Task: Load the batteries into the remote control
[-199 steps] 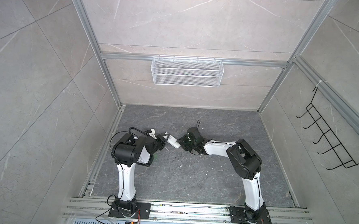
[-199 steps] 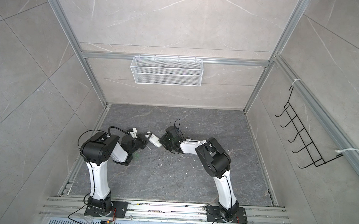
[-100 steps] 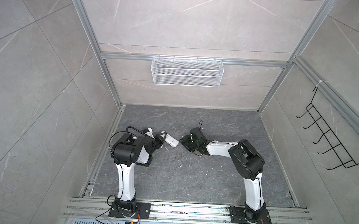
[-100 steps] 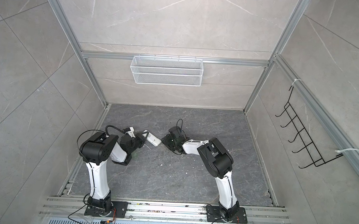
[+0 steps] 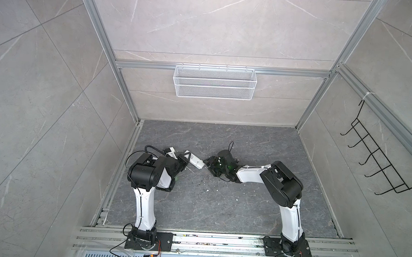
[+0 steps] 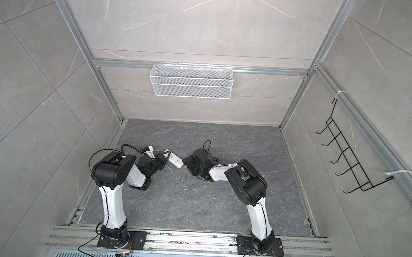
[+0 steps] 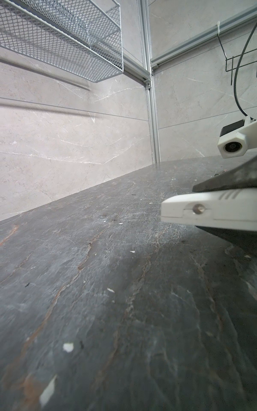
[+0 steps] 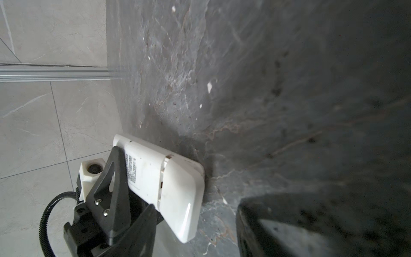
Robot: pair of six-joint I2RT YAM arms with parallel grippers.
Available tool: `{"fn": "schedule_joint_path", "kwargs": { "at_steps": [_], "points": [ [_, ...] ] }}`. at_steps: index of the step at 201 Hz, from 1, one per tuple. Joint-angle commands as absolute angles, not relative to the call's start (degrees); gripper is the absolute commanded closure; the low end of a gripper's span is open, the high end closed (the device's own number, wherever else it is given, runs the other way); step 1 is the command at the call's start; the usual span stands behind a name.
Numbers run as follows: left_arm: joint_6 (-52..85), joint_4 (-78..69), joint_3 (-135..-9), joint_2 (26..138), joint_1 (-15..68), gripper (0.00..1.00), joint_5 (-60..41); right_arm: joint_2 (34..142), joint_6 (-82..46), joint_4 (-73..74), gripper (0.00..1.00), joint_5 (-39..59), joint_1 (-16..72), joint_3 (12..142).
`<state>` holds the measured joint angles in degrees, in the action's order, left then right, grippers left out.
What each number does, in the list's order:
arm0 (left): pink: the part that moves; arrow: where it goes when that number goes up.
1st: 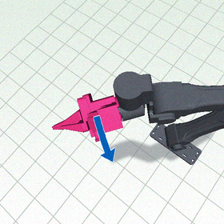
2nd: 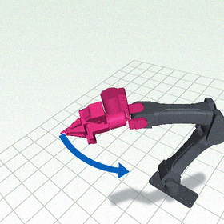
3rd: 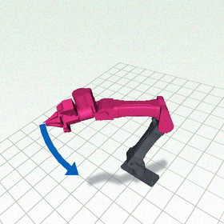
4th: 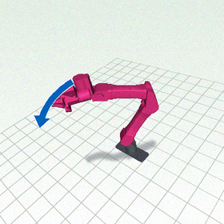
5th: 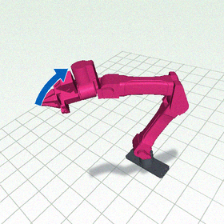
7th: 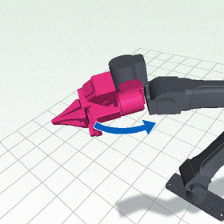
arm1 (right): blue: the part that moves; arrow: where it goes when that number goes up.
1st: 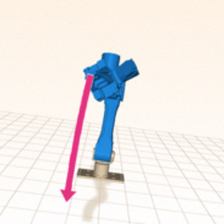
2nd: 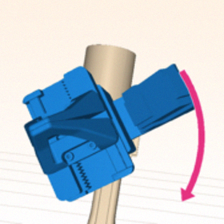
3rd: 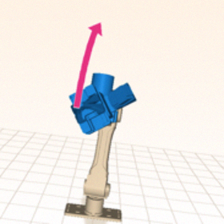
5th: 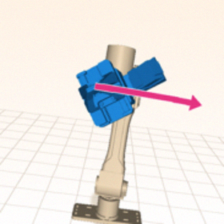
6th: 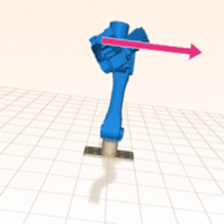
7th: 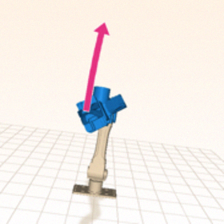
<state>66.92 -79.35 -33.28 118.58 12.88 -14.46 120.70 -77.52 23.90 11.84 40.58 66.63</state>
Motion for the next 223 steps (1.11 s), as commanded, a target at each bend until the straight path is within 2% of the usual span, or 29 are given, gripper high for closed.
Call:
{"fn": "schedule_joint_path", "kwargs": {
  "at_steps": [1, 133, 223],
  "points": [
    [64.41, -81.11, -32.41, 119.58, 13.34, 1.00, -13.36, 124.27, -80.86, 20.75, 0.42, 11.58, 41.70, 67.84],
    [64.26, -81.03, -32.09, 117.95, 13.72, 1.00, -14.51, 127.82, -72.90, -7.97, 0.45, 4.86, 44.13, 82.59],
    [62.37, -80.96, -31.72, 117.89, 13.55, 1.00, -15.34, 131.21, -68.34, -15.85, 0.50, 4.09, 44.52, 87.37]
  ]
}}
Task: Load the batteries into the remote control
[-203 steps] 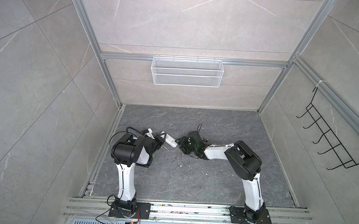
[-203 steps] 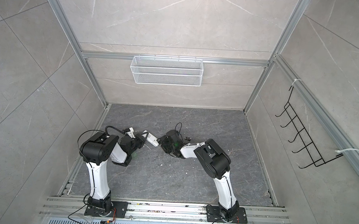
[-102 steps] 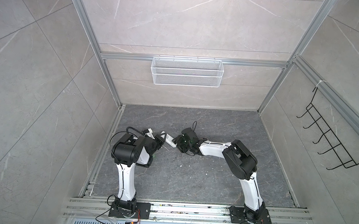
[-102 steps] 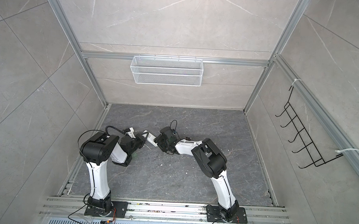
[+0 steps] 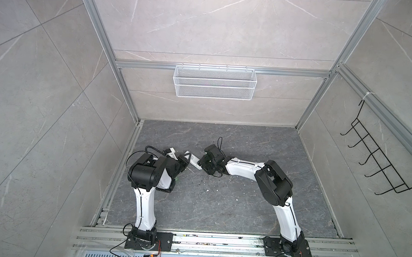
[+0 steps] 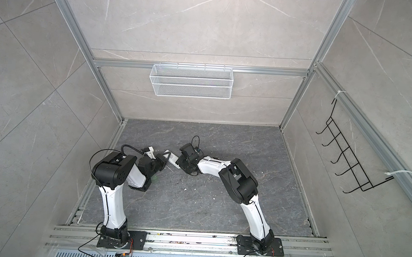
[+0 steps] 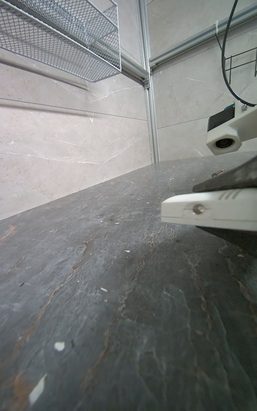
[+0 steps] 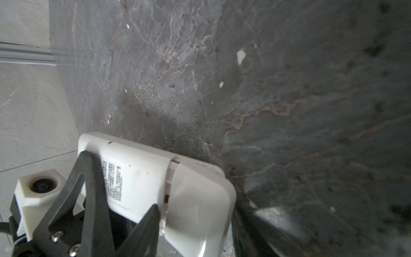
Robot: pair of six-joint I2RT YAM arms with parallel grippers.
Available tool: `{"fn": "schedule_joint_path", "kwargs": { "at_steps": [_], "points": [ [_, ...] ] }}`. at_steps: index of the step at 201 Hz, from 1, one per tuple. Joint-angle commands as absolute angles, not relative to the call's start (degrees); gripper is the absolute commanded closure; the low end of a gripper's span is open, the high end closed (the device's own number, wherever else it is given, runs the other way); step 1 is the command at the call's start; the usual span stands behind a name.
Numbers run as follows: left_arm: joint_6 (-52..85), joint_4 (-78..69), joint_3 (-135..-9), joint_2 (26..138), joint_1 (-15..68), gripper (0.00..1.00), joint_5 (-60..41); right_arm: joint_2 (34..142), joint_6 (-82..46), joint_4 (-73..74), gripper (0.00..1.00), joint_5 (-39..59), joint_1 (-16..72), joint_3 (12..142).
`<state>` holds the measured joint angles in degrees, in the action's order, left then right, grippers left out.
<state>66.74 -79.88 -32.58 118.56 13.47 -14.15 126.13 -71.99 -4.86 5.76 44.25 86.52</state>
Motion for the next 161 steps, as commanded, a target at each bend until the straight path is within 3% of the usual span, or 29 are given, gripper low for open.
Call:
{"fn": "schedule_joint_path", "kwargs": {
  "at_steps": [1, 99, 161],
  "points": [
    [62.34, -80.95, -31.68, 117.88, 13.59, 1.00, -15.36, 131.30, -68.18, -16.01, 0.50, 4.06, 44.49, 87.54],
    [62.21, -80.98, -31.38, 116.40, 12.37, 1.00, -14.71, 129.18, -63.43, -19.11, 0.61, 2.86, 44.52, 85.76],
    [62.35, -81.03, -32.09, 116.63, 11.92, 1.00, -14.43, 125.20, -60.59, -21.15, 0.61, -1.13, 44.05, 84.55]
  ]
}}
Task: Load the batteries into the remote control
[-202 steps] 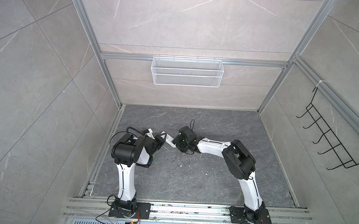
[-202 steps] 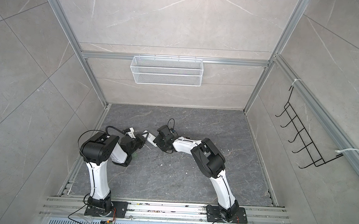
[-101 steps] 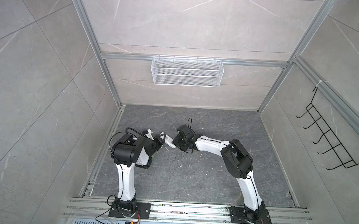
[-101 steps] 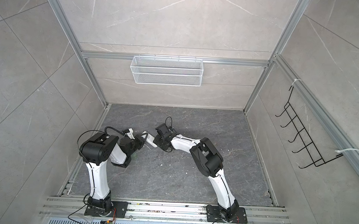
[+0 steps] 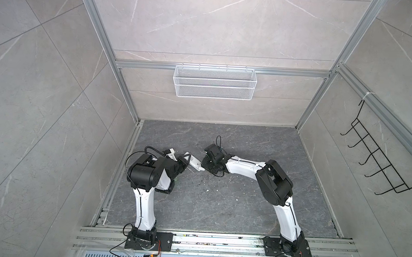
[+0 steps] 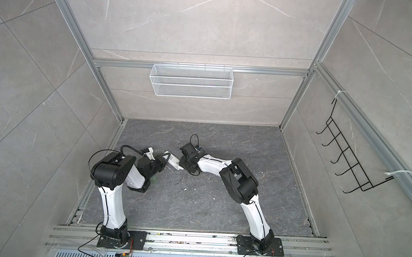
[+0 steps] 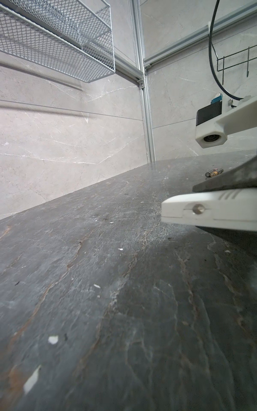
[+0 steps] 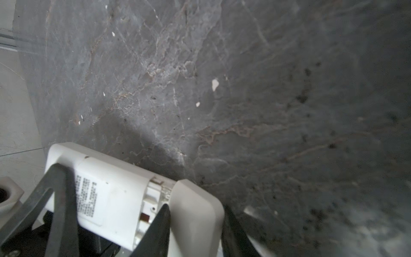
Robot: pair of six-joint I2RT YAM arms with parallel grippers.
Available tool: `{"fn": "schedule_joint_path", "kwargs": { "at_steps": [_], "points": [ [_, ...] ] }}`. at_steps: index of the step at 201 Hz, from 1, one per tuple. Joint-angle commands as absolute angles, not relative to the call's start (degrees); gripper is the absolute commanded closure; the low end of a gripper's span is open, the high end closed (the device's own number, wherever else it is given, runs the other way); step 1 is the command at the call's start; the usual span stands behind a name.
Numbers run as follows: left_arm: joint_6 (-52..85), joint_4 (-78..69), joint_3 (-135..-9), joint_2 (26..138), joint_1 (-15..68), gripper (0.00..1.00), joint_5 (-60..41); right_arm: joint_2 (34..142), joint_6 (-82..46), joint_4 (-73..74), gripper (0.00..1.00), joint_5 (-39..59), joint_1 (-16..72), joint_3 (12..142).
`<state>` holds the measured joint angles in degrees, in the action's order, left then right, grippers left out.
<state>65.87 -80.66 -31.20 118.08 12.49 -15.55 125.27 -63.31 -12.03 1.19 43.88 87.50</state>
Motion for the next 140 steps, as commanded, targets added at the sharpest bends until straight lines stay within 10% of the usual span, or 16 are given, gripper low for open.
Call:
{"fn": "schedule_joint_path", "kwargs": {
  "at_steps": [1, 140],
  "points": [
    [62.37, -80.99, -32.08, 116.59, 11.94, 1.00, -14.42, 125.22, -60.57, -21.08, 0.60, -1.14, 44.04, 84.55],
    [57.51, -80.98, -32.15, 114.87, 10.62, 0.95, -18.98, 120.55, -54.98, 1.68, 0.50, 9.15, 41.47, 73.60]
  ]
}}
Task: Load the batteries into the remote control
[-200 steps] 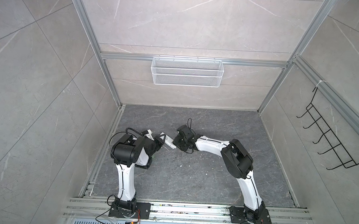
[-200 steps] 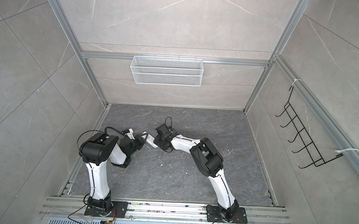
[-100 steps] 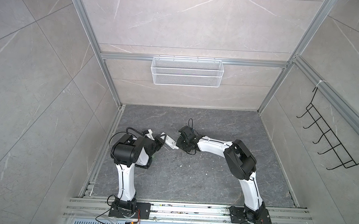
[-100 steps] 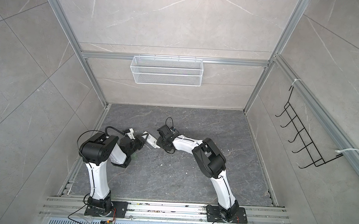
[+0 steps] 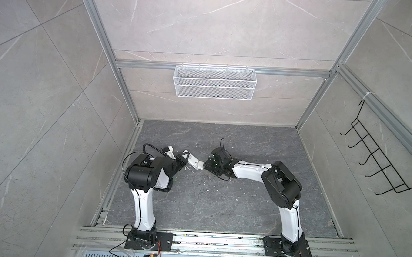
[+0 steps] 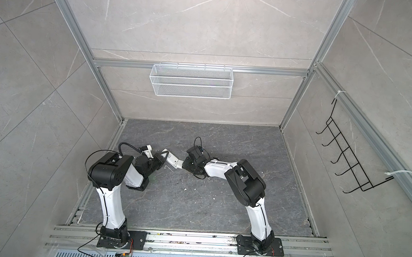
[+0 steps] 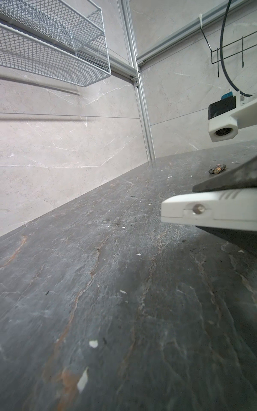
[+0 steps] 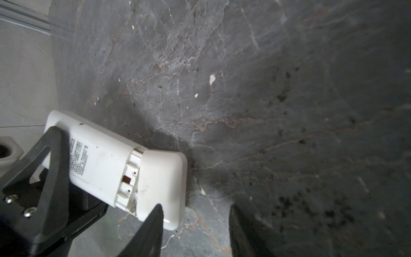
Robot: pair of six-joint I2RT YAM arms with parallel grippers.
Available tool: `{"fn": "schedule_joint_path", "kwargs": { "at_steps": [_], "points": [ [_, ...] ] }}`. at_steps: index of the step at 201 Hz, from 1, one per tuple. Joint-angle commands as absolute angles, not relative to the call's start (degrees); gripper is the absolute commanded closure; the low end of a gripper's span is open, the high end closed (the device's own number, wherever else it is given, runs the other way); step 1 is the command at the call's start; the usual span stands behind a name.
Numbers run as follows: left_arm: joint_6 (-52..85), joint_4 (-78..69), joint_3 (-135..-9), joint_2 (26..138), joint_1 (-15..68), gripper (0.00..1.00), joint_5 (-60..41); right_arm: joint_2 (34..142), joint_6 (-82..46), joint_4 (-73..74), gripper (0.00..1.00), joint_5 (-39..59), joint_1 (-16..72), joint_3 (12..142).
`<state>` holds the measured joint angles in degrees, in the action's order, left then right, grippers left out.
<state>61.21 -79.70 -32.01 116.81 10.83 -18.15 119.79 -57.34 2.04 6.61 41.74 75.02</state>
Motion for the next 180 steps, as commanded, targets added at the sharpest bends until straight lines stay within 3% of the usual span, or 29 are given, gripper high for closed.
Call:
{"fn": "schedule_joint_path", "kwargs": {
  "at_steps": [1, 27, 70, 180],
  "points": [
    [57.50, -80.96, -32.11, 114.87, 10.58, 0.95, -18.98, 120.48, -54.98, 1.68, 0.50, 9.15, 41.47, 73.58],
    [57.73, -80.96, -31.90, 115.13, 10.61, 0.95, -18.96, 119.92, -56.67, 0.56, 0.46, 9.97, 41.44, 73.99],
    [58.88, -80.98, -31.70, 114.48, 10.71, 0.95, -18.99, 122.97, -51.28, -15.59, 0.33, 3.83, 43.34, 84.16],
    [59.66, -80.96, -31.73, 115.09, 11.24, 0.95, -19.96, 125.94, -52.01, -15.82, 0.33, 4.42, 45.15, 89.38]
  ]
}}
